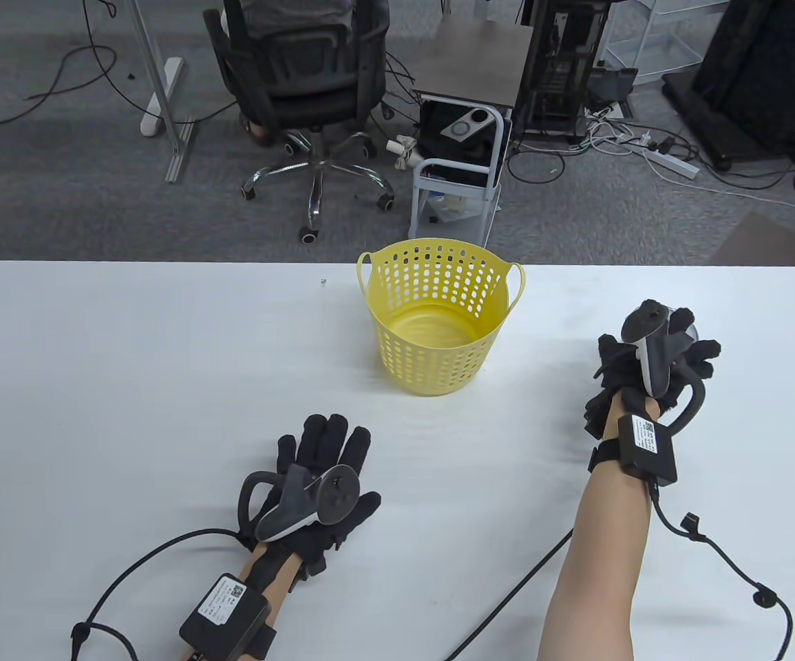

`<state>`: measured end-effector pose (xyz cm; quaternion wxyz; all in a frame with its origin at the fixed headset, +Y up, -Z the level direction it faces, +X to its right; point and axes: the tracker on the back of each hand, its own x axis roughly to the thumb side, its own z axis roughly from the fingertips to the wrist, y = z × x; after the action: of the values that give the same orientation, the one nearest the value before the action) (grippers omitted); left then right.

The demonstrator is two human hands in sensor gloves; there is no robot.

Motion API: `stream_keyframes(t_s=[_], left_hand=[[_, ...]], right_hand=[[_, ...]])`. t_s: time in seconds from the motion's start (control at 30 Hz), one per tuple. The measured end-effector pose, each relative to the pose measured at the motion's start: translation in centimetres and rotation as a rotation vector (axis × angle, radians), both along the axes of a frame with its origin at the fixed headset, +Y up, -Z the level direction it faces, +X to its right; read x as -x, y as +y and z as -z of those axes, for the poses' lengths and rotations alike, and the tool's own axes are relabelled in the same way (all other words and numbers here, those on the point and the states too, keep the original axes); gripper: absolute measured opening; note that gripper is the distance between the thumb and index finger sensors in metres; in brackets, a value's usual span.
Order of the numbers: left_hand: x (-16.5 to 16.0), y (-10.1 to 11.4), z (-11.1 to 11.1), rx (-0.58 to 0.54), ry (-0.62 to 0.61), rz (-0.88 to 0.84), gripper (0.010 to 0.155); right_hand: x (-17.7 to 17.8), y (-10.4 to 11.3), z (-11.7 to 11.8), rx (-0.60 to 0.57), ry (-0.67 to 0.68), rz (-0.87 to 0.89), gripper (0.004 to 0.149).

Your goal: Pour Go stones into a laundry basket

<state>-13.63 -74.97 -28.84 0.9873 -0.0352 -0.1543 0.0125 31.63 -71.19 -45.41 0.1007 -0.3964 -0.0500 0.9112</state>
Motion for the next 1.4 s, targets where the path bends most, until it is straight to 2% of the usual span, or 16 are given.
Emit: stream_keyframes(t_s=[0.07, 0.17, 0.27, 0.4, 0.7, 1.03, 1.17, 1.4], left_hand=[[0.0, 0.1, -0.1, -0.004, 0.001, 0.0, 0.092], [0.1, 0.3, -0.1, -0.011, 0.005, -0.005, 0.092], [0.2, 0.4, -0.1, -0.013, 0.009, -0.006, 0.092], [0.4, 0.3, 0.1, 0.001, 0.016, -0.007, 0.092], [0.8, 0.4, 0.3, 0.005, 0.028, -0.026, 0.091], [1.1, 0.5, 0.5, 0.011, 0.038, -0.033, 0.091], [1.4, 0.5, 0.6, 0.013, 0.049, -0.042, 0.091], [1.4, 0.5, 0.6, 0.01, 0.044, -0.046, 0.091]], right_hand=[[-0.1, -0.1, -0.2, -0.033, -0.015, -0.008, 0.071], [-0.3, 0.0, -0.4, -0.034, 0.006, 0.018, 0.07], [-0.5, 0.2, -1.1, -0.092, 0.047, 0.054, 0.068], [-0.2, 0.2, -2.4, -0.2, 0.139, 0.066, 0.06], [2.8, 2.1, -6.8, -0.332, 0.384, -0.064, 0.061], [7.6, 4.4, -12.6, -0.413, 0.69, -0.135, 0.061], [10.5, 5.0, -14.8, -0.445, 0.792, -0.128, 0.061], [16.3, 3.8, -17.6, -0.467, 0.971, -0.11, 0.061]])
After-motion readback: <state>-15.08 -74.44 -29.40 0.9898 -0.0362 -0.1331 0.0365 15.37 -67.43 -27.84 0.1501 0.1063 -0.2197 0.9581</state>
